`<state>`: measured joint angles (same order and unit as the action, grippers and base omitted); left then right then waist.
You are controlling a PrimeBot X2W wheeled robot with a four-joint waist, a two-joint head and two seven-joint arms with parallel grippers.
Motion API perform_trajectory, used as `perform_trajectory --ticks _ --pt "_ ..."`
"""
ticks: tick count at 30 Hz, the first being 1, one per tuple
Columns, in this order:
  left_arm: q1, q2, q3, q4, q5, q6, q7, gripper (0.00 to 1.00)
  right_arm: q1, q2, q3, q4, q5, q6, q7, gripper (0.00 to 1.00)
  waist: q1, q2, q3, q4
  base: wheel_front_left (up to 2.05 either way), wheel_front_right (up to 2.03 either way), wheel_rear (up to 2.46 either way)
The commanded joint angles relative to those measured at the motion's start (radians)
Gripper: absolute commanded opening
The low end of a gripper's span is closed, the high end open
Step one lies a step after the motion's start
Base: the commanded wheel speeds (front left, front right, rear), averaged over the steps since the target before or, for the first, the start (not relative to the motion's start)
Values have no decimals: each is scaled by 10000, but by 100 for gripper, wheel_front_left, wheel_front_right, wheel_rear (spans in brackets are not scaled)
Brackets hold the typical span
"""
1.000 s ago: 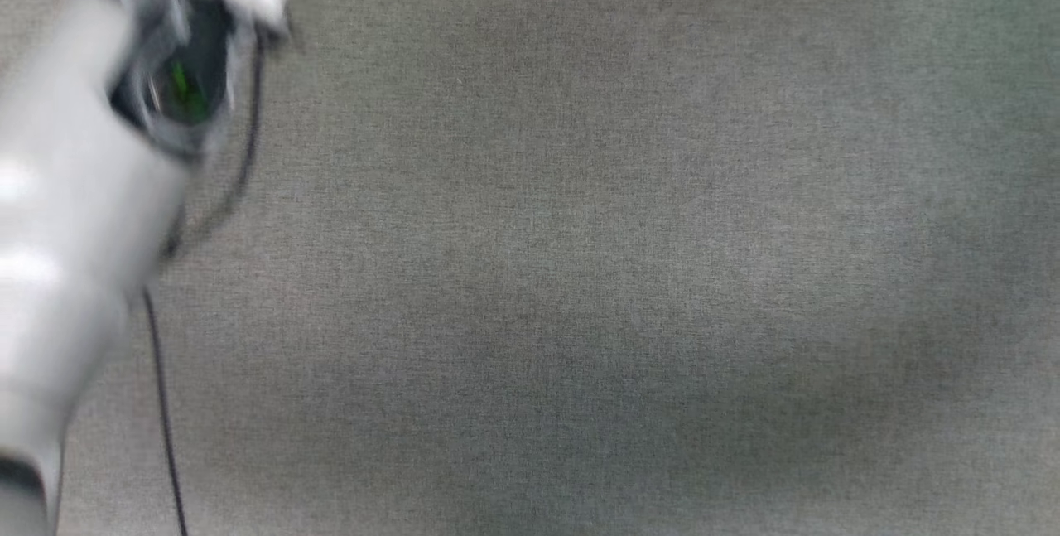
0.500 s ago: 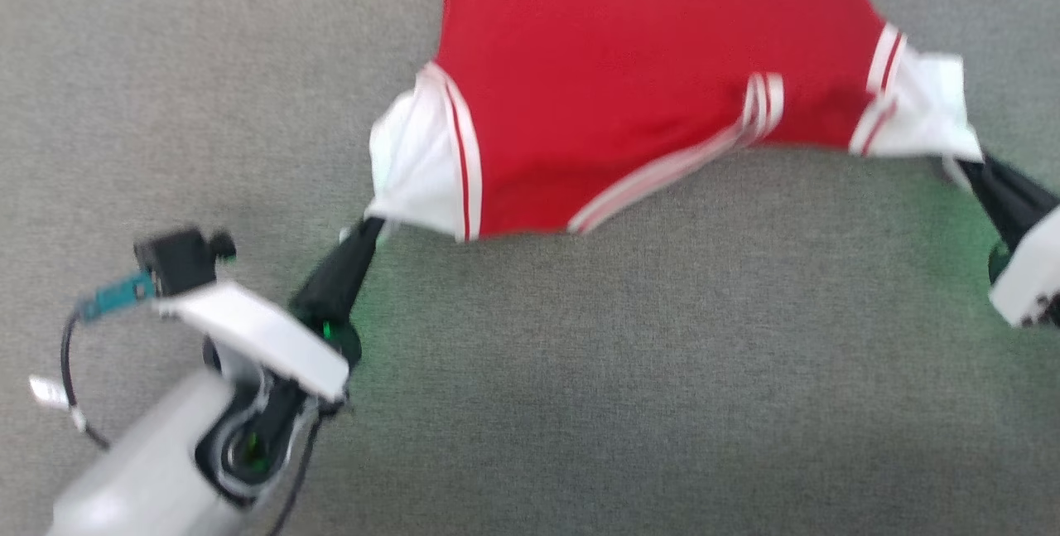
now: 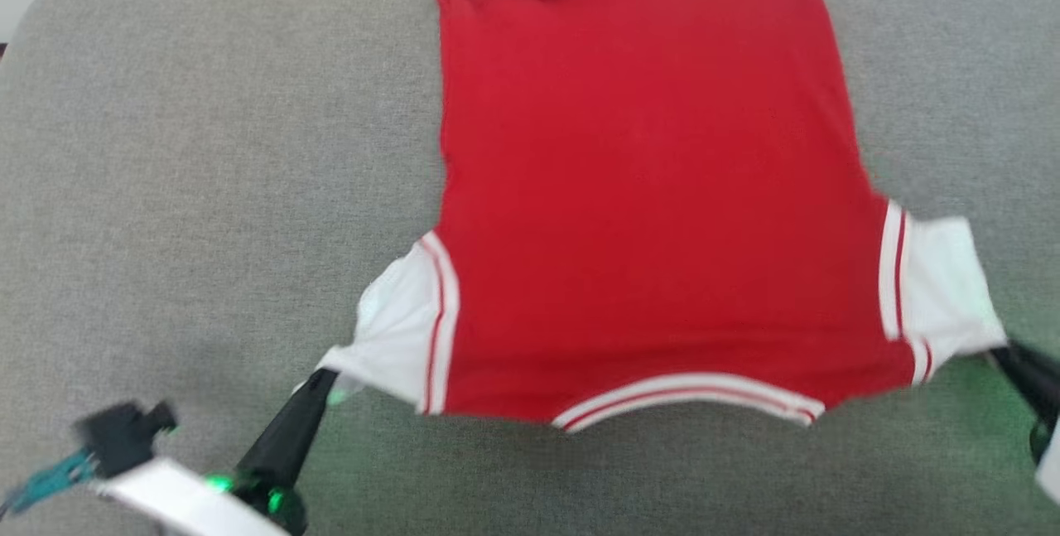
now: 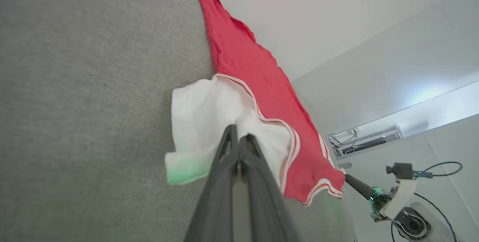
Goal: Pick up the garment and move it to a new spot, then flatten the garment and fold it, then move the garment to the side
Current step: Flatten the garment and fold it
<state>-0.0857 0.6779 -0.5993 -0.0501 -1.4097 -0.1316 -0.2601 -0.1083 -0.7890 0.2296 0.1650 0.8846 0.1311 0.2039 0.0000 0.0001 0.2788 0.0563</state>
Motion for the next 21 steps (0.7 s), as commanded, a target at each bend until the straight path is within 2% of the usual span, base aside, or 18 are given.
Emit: perform_trajectory --ticks 1,5,10,15,21 --pt "382 24 297 -174 155 25 -72 0 417 8 -226 -216 -55 -10 186 0 0 -1 -29 -36 0 0 0" --pt "1495 -48 906 -750 607 25 -72 0 1673 279 -1284 -1242 -306 -13 840 0 0 -1 -95 -50 0 0 0" --pt "1371 -342 723 -469 1167 24 -72 0 2162 1054 -2147 -2012 -970 -13 1513 0 0 -1 -112 18 0 0 0" --pt "628 -693 -12 667 1322 24 -10 0 1791 1703 -1639 -1841 -1681 -5 2190 0 0 -1 -162 52 0 0 0" --pt "-129 -1089 -890 1984 1283 24 3 0 1606 2025 -1185 -1124 -2079 -5 2450 0 0 -1 -119 122 0 0 0"
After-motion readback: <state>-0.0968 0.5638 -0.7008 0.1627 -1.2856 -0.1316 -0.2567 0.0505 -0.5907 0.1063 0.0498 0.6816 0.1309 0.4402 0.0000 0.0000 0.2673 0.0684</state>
